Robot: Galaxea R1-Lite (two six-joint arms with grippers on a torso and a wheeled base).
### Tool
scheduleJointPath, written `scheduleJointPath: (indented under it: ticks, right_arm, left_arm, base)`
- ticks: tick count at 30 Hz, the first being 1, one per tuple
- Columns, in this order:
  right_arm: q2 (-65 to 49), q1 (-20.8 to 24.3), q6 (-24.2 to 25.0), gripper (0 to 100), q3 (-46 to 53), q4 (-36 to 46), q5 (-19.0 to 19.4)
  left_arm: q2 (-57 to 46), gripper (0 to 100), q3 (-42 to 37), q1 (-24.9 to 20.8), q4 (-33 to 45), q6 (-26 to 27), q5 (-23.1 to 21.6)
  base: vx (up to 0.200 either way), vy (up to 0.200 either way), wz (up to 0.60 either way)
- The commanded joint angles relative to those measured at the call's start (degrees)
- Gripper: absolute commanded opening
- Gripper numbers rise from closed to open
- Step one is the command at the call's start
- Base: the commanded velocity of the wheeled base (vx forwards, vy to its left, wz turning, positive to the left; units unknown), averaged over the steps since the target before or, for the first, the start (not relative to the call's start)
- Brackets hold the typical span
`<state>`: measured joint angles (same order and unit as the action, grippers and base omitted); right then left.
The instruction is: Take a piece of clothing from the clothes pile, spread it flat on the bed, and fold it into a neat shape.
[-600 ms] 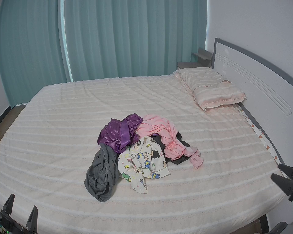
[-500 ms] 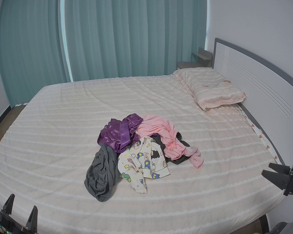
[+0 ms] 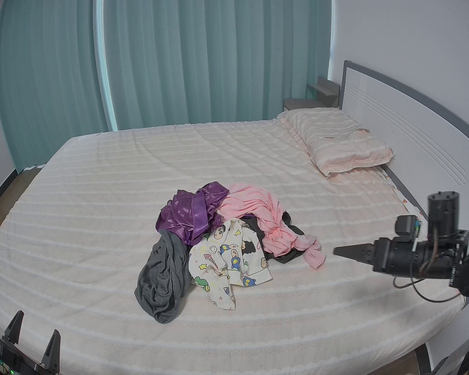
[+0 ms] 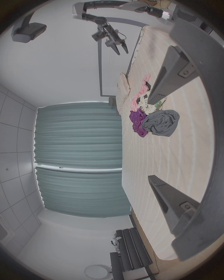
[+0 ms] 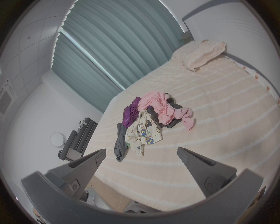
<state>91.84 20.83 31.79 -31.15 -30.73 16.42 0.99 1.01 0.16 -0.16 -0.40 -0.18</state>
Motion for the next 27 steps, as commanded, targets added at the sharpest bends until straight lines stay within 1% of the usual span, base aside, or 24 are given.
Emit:
scheduleJointPath:
  ticks: [1,3,5,7,17,27]
  right_arm:
    - [42.01,6.68,8.55,100,-24.49,-10.40,-7.81]
    - [44.30,7.12,8.55,100,-26.86,-10.22,-8.77]
    - [47.46,7.99,8.64,100,-30.46,-9.08,-11.15]
    - [48.69,8.61,8.72,100,-32.49,-7.24,-12.20]
    - [53.35,10.02,8.81,100,-39.78,-1.44,-12.55]
    - [55.90,10.46,8.29,100,-42.68,-0.73,-13.96]
  left_arm:
    - [-0.37,100,-1.01,0.02,-0.02,-0.04,0.01]
    - [-0.37,100,-1.01,0.02,-0.02,-0.04,0.01]
    - [-0.37,100,-1.01,0.02,-0.02,-0.04,0.01]
    - [-0.37,100,-1.01,0.02,-0.02,-0.04,0.01]
    - [-0.37,100,-1.01,0.02,-0.02,-0.04,0.01]
    - [-0.37,100,-1.01,0.02,-0.02,-0.04,0.01]
  base:
    - [0.000,0.000,0.00]
    - [0.000,0.000,0.00]
    - [0.000,0.000,0.00]
    - [0.000,0.000,0.00]
    - [0.000,0.000,0.00]
    - [0.000,0.000,0.00]
